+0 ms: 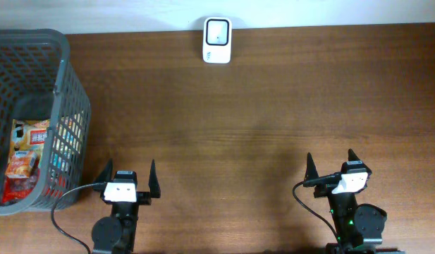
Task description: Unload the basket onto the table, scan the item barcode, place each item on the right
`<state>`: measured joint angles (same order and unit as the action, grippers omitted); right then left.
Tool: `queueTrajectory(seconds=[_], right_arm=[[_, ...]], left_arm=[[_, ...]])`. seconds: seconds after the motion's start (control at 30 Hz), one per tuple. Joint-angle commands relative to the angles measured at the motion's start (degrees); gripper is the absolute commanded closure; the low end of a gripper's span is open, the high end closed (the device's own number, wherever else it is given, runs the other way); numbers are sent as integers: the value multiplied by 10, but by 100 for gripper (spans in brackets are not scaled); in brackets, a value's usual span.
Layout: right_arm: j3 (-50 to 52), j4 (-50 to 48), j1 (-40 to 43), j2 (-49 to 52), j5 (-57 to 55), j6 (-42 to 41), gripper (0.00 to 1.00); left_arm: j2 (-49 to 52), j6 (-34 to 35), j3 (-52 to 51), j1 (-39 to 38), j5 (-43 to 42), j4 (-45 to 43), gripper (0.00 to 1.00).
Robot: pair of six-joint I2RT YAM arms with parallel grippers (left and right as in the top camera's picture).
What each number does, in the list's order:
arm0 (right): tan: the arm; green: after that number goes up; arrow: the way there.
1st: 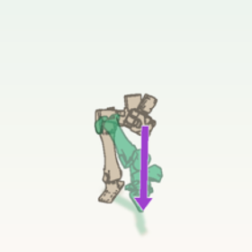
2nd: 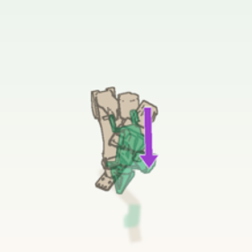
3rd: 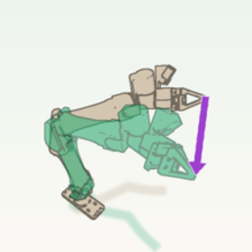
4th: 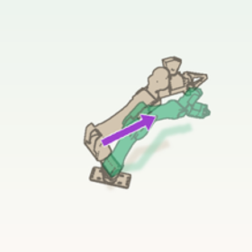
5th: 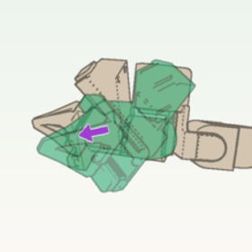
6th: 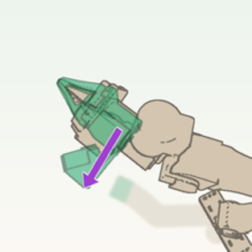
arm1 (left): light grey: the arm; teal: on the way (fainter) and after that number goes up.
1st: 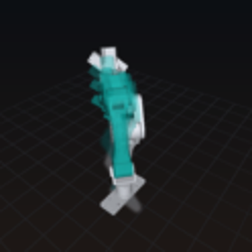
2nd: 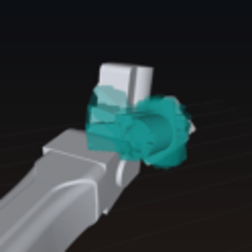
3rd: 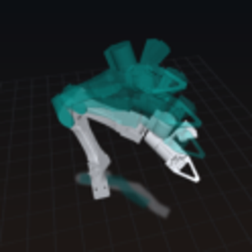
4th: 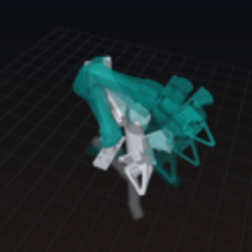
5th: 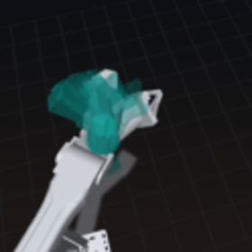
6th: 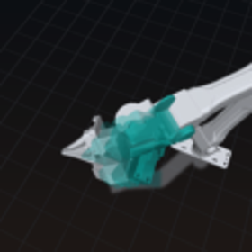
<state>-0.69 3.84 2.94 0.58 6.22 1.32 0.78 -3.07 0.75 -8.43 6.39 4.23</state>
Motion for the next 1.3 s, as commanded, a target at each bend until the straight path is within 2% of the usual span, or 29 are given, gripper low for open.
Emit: queueTrajectory(seconds=[0.0,0.5,0.57,0.6,0.67,0.7,0.73,0.8,0.83,0.87,0.9,0.97,1.0,1.1,1.13,1.2,1.23,1.27], right_arm=[[4,3,-3,-4,-3,-1,2],[4,3,-3,-4,-3,-1,2],[4,3,-3,-4,-3,-1,1],[4,3,-3,-4,-3,-1,2],[4,3,-3,-4,-3,-1,2],[4,3,-3,-4,-3,-1,2],[4,3,-3,-4,-3,-1,2],[4,3,-3,-4,-3,-1,2],[4,3,-3,-4,-3,-1,2],[4,3,-3,-4,-3,-1,2],[4,3,-3,-4,-3,-1,2],[4,3,-3,-4,-3,-1,2],[4,3,-3,-4,-3,-1,2],[4,3,-3,-4,-3,-1,2],[4,3,-3,-4,-3,-1,2],[4,3,-3,-4,-3,-1,2],[4,3,-3,-4,-3,-1,1],[4,3,-3,-4,-3,-1,2]], left_arm=[[-5,-9,-2,3,-4,1,1],[-5,-9,-2,3,-4,1,1],[-5,-3,-2,3,-28,-67,1],[-5,6,-2,3,-134,-110,1],[-5,7,-2,3,-242,-174,2],[-5,7,-2,3,-290,-271,1],[-3,7,6,3,-276,-389,1],[10,6,58,3,-238,-414,1],[32,-14,104,3,-205,-404,1],[70,-18,175,3,-145,-342,1],[116,-18,256,3,-125,-244,1],[255,-32,420,3,-187,-33,1],[294,-32,445,3,-189,-7,1],[390,-24,505,3,-163,-36,1],[445,-22,592,3,-97,15,1],[572,-77,789,4,2,137,1],[666,-91,940,9,65,239,1],[751,-97,1073,31,87,322,1]])
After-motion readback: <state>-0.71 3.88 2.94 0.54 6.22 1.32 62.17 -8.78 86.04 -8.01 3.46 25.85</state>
